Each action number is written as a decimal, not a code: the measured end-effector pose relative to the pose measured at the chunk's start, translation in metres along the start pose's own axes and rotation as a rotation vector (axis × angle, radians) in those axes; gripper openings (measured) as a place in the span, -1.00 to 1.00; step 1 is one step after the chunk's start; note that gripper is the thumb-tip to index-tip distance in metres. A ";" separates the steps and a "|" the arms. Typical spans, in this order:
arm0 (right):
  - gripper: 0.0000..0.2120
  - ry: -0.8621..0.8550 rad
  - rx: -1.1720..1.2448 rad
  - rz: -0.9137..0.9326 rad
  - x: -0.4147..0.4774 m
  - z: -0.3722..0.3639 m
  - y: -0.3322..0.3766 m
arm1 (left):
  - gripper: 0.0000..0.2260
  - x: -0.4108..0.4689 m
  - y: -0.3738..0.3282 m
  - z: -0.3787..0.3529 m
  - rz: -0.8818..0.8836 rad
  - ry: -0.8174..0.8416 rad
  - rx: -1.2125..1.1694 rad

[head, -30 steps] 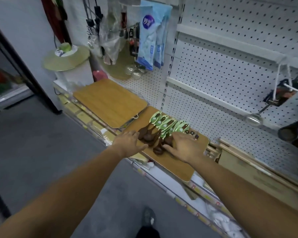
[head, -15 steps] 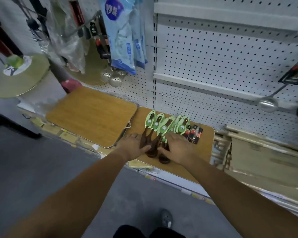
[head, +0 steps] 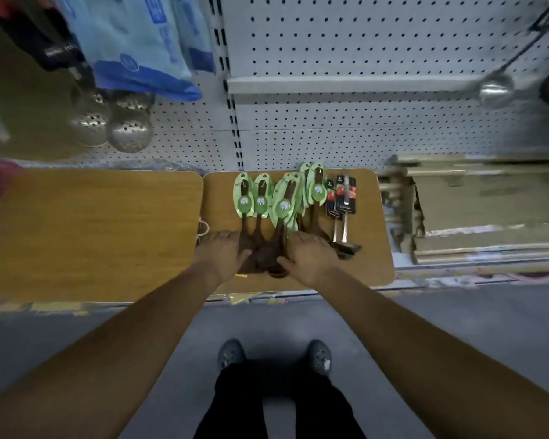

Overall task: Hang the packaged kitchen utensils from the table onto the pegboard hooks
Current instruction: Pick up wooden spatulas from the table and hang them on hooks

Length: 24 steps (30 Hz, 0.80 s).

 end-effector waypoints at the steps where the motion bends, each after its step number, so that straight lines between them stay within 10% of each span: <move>1: -0.54 0.002 0.012 -0.009 0.008 -0.007 0.005 | -0.52 0.007 0.008 -0.007 0.005 0.010 -0.017; 24: -0.73 0.049 0.405 -0.401 0.201 -0.111 0.000 | -0.77 0.143 0.062 -0.122 0.367 -0.067 -0.733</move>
Point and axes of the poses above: each hand's wrist, its own x-axis towards the middle knuckle, its own z-axis out of the back of the hand, y = z × x, the point moved 8 cm from there along x, towards the middle knuckle
